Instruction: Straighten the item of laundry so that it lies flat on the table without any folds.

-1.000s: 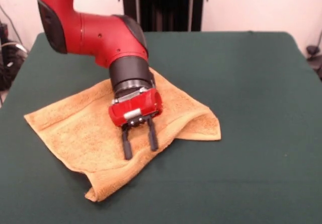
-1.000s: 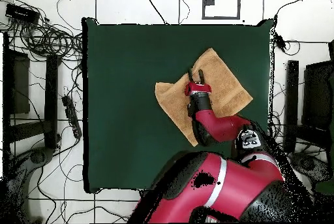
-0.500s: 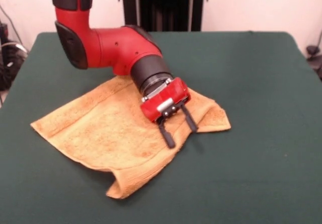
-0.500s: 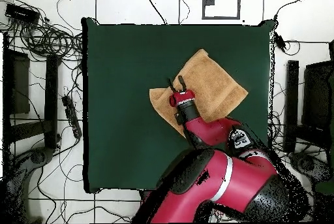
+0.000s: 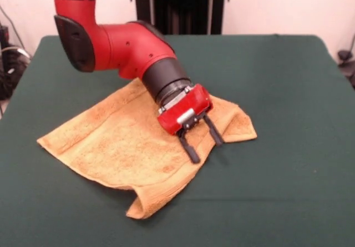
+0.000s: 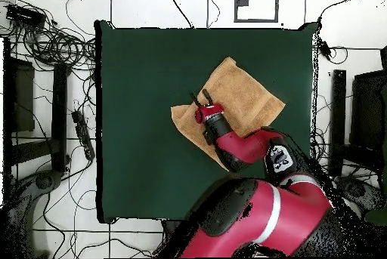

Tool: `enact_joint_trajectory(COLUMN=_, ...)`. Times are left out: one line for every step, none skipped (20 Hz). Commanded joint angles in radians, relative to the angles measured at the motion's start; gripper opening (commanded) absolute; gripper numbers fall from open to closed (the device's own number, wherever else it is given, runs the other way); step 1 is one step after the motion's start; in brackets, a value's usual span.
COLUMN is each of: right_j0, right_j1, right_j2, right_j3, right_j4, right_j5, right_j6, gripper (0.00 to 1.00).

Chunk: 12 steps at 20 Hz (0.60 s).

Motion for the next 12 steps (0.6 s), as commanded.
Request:
enact_joint_trajectory(right_j0=-0.046, right_j1=0.057, right_j2=0.265, right_j3=0.001, right_j4=0.161, right_j5=0.943, right_j6=0.013, gripper=1.0)
enact_joint_trajectory(right_j0=-0.031, right_j1=0.054, right_j2=0.248, right_j3=-0.018, right_j4=0.238, right_j5=1.031, right_j6=-0.044, gripper=1.0)
enact_joint_trajectory(right_j0=0.025, right_j1=0.034, right_j2=0.18, right_j3=-0.038, right_j4=0.329, right_j5=1.124, right_j6=-0.074, gripper=1.0)
enact_joint_trajectory(right_j0=0.051, right_j1=0.016, right_j2=0.153, right_j3=-0.047, right_j4=0.381, right_j5=1.205, right_j6=-0.088, gripper=1.0)
enact_joint_trajectory(right_j0=0.079, right_j1=0.003, right_j2=0.123, right_j3=-0.063, right_j4=0.425, right_j5=1.287, right_j6=-0.103, gripper=1.0)
enact_joint_trajectory(right_j0=0.106, right_j1=-0.01, right_j2=0.094, right_j3=-0.079, right_j4=0.469, right_j5=1.369, right_j6=-0.119, gripper=1.0)
enact_joint_trajectory(right_j0=0.137, right_j1=-0.019, right_j2=0.06, right_j3=-0.102, right_j4=0.492, right_j5=1.407, right_j6=-0.129, gripper=1.0)
enact_joint_trajectory(right_j0=0.147, right_j1=-0.027, right_j2=0.053, right_j3=-0.118, right_j4=0.518, right_j5=1.462, right_j6=-0.14, gripper=1.0)
enact_joint_trajectory(right_j0=0.153, right_j1=-0.035, right_j2=0.052, right_j3=-0.124, right_j4=0.538, right_j5=1.488, right_j6=-0.146, gripper=1.0)
enact_joint_trajectory(right_j0=0.166, right_j1=-0.041, right_j2=0.043, right_j3=-0.136, right_j4=0.556, right_j5=1.533, right_j6=-0.154, gripper=1.0)
enact_joint_trajectory(right_j0=0.176, right_j1=-0.047, right_j2=0.038, right_j3=-0.142, right_j4=0.568, right_j5=1.557, right_j6=-0.155, gripper=1.0)
enact_joint_trajectory(right_j0=0.179, right_j1=-0.055, right_j2=0.04, right_j3=-0.143, right_j4=0.586, right_j5=1.592, right_j6=-0.15, gripper=1.0)
